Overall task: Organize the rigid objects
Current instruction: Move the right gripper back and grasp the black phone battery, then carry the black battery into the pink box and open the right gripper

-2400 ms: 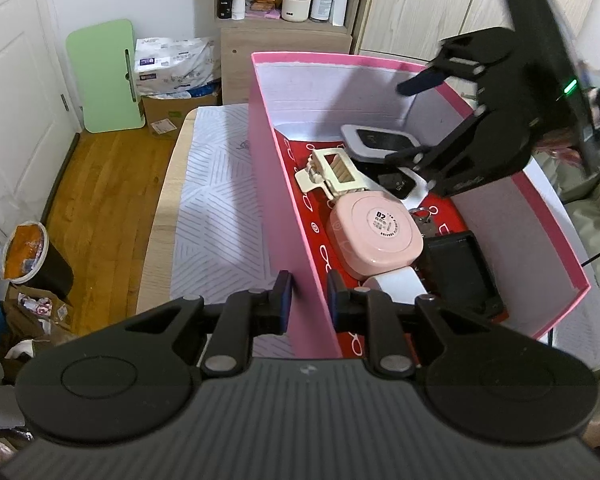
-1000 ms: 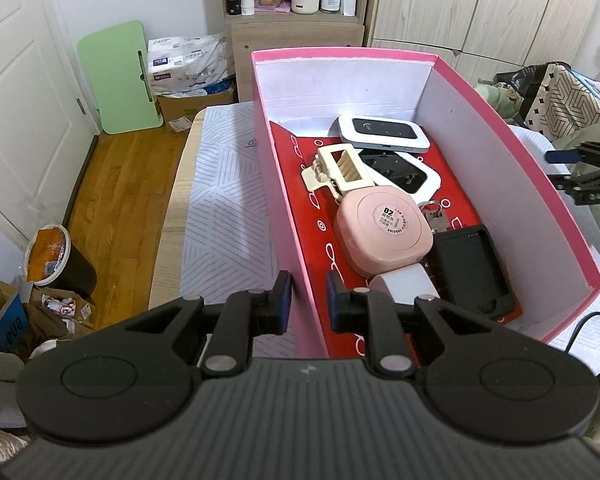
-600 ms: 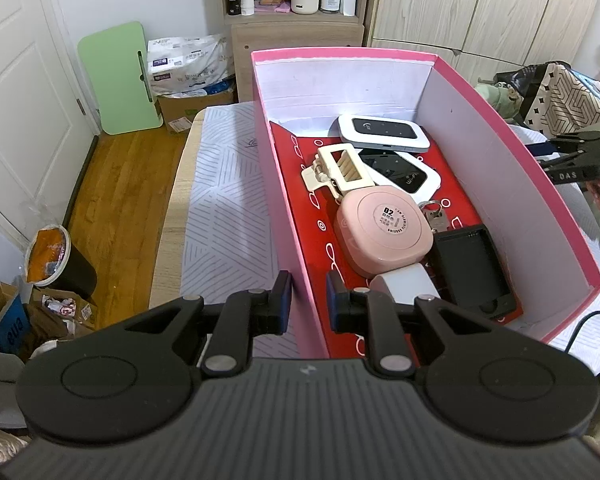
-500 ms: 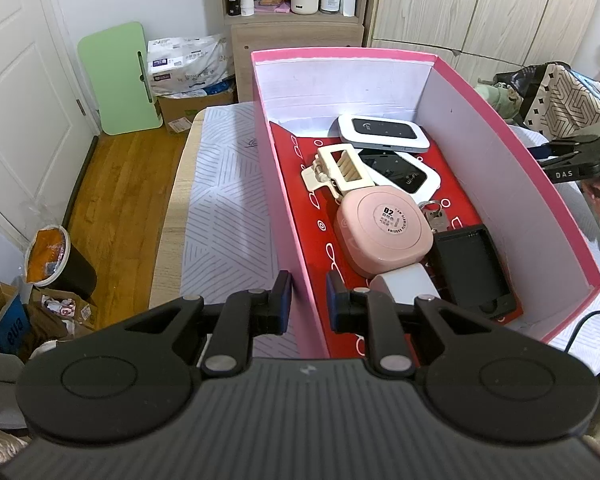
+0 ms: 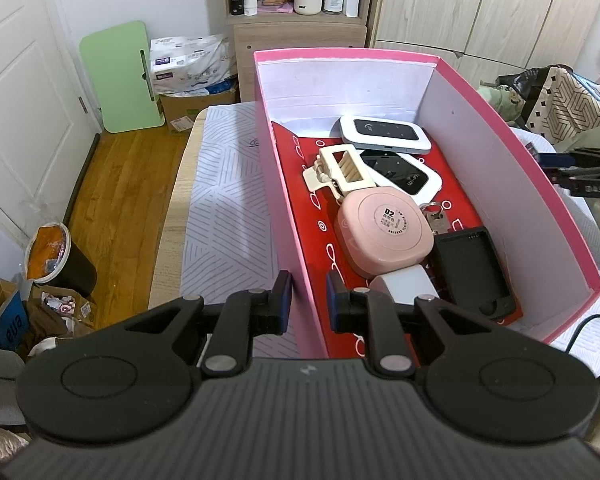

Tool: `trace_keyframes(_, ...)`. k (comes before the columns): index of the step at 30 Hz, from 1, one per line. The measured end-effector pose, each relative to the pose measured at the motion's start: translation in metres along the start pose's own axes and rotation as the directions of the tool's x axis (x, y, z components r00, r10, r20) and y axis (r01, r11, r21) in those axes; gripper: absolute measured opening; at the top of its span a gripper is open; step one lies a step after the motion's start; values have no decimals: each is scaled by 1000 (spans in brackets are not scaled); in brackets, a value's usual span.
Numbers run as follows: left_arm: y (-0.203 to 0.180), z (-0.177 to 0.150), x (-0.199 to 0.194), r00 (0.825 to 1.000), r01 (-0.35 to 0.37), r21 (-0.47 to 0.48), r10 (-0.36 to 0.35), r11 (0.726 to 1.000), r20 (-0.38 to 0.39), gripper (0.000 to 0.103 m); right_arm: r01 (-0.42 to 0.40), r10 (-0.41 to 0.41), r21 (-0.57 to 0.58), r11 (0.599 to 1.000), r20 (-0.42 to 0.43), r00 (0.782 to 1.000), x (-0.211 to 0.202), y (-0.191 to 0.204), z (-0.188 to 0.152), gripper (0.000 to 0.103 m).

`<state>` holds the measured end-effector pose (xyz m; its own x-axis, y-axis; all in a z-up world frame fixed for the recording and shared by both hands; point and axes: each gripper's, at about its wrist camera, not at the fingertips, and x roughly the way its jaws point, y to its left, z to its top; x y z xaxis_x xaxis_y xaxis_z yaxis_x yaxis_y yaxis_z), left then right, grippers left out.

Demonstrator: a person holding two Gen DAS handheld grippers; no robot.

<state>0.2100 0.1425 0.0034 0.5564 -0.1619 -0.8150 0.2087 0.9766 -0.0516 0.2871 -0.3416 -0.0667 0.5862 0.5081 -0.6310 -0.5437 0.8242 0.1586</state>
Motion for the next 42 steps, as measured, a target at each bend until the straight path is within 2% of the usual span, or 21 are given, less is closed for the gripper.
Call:
trace_keyframes(6,-1,-2,-1,1000,-7,-7,7,1000,10,17,-73,71,17,997,88,994,-39,26,14,55)
trace_keyframes(11,2,-1,0,1000,7,-12,-7,1000,7,17,-169,172,-31,985,146,974,-63,66,35,55)
trace_keyframes(14,2,0,0,1000,12,-12,-12,1000,2,17,-226,235,-79,971,142,961,-67,95,47,55)
trace_keyframes(17,1,-1,0,1000,4,-4,-4,1000,12,17,-248,264,-145,958,106,959,-60,122,61,55)
trace_keyframes(20,2,-3,0,1000,9,-6,-9,1000,18,17,-227,245,-208,951,62,968,-42,142,73,55)
trace_keyframes(23,3,-5,-1,1000,16,-11,-16,1000,26,17,-216,219,-216,952,-11,976,-12,153,84,55)
trace_keyframes(25,5,-5,-2,999,21,-15,-21,1000,27,17,-182,171,-200,963,-74,983,13,156,90,55)
trace_keyframes(28,7,-5,-4,999,32,-15,-32,999,30,17,-143,113,-175,974,-171,979,47,161,97,55)
trace_keyframes(30,8,-5,-5,999,38,-13,-37,999,36,17,-106,61,-199,974,-218,974,67,164,100,55)
trace_keyframes(33,9,-7,-5,998,49,-15,-48,999,43,17,-42,-26,-269,962,-246,969,87,168,101,55)
trace_keyframes(39,11,-7,-5,997,64,-17,-63,998,49,17,-36,-59,-320,947,-282,958,98,174,100,55)
trace_keyframes(42,11,-7,-5,997,66,-17,-65,998,50,17,-20,-64,-316,949,-253,965,94,175,103,59)
